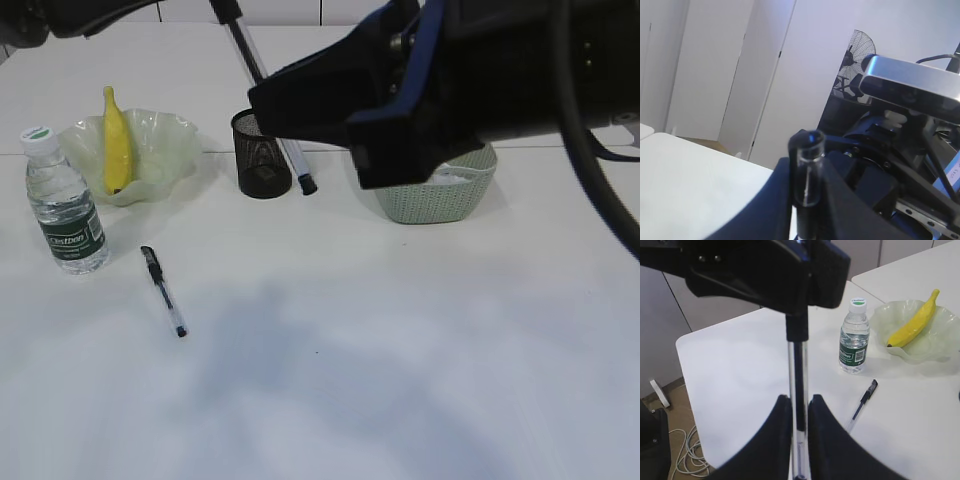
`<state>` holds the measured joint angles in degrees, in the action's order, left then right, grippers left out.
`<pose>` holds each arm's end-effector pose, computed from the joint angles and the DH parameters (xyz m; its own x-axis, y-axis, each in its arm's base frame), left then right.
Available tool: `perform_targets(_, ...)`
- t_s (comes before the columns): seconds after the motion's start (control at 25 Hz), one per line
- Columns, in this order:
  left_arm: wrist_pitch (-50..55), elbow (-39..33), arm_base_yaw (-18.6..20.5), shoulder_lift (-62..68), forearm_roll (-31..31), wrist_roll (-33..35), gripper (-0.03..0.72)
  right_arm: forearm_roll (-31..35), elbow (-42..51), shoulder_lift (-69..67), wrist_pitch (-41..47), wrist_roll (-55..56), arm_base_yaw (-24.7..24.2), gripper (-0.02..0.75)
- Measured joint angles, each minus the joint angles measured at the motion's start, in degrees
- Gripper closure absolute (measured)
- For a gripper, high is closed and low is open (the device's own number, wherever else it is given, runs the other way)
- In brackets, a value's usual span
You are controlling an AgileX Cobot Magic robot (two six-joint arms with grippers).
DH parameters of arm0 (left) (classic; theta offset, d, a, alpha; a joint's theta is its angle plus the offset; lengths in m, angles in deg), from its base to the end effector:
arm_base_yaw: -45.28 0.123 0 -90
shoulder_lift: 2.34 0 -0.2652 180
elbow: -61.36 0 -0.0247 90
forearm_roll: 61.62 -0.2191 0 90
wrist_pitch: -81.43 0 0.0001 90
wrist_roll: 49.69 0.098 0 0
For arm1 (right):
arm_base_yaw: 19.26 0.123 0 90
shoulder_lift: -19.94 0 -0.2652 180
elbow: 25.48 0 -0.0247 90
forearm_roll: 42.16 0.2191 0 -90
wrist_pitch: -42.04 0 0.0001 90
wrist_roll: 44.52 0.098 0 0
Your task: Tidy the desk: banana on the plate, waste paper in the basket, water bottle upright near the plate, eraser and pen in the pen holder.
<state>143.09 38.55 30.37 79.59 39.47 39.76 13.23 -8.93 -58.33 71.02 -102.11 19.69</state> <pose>0.2005 -0.1410 0.3580 -0.2996 -0.1239 -0.9460 0.9171 0.2359 -0.3213 0.1695 0.1874 0.3547 -0.2052 -0.2862 -0.9359 -0.8891 0.4544 0.0559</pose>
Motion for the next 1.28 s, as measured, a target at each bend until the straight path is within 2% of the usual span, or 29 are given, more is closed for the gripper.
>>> perform_targets(0.24, -1.32, 0.0, 0.0, 0.0, 0.38, -0.1, 0.617, -0.23, 0.0, -0.13, -1.29, -0.05, 0.0, 0.694)
perform_targets(0.4, -1.4, 0.0, 0.0, 0.0, 0.49, 0.29, 0.617, 0.93, 0.09, -0.16, -1.66, 0.06, 0.0, 0.638)
perform_targets(0.44, -1.95, 0.0, 0.0, 0.0, 0.35, 0.6, 0.618, 1.75, 0.09, -0.16, -1.79, 0.18, 0.0, 0.608)
perform_targets(0.64, -4.46, 0.0, 0.0, 0.0, -0.07, 1.22, 0.618, 3.76, 0.09, -0.16, -1.79, 0.31, 0.0, 0.295)
perform_targets(0.72, -4.79, 0.0, 0.0, 0.0, -0.07, 1.35, 0.618, 3.76, 0.09, -0.16, -1.79, 0.45, 0.0, 0.223)
perform_targets(0.88, -7.87, 0.0, 0.0, 0.0, -0.07, 1.92, 0.619, 2.87, 0.09, -0.16, -1.79, 0.56, 0.0, 0.182)
perform_targets(1.04, -14.27, 1.11, 0.0, 0.0, -0.07, 5.13, 0.619, -0.65, 0.09, -0.16, -1.79, 2.32, 0.0, 0.179)
perform_targets(1.28, -27.48, 4.93, 0.0, 0.53, 0.44, 8.94, 0.619, -17.51, 0.09, -0.16, -1.29, 14.13, 0.0, 0.176)
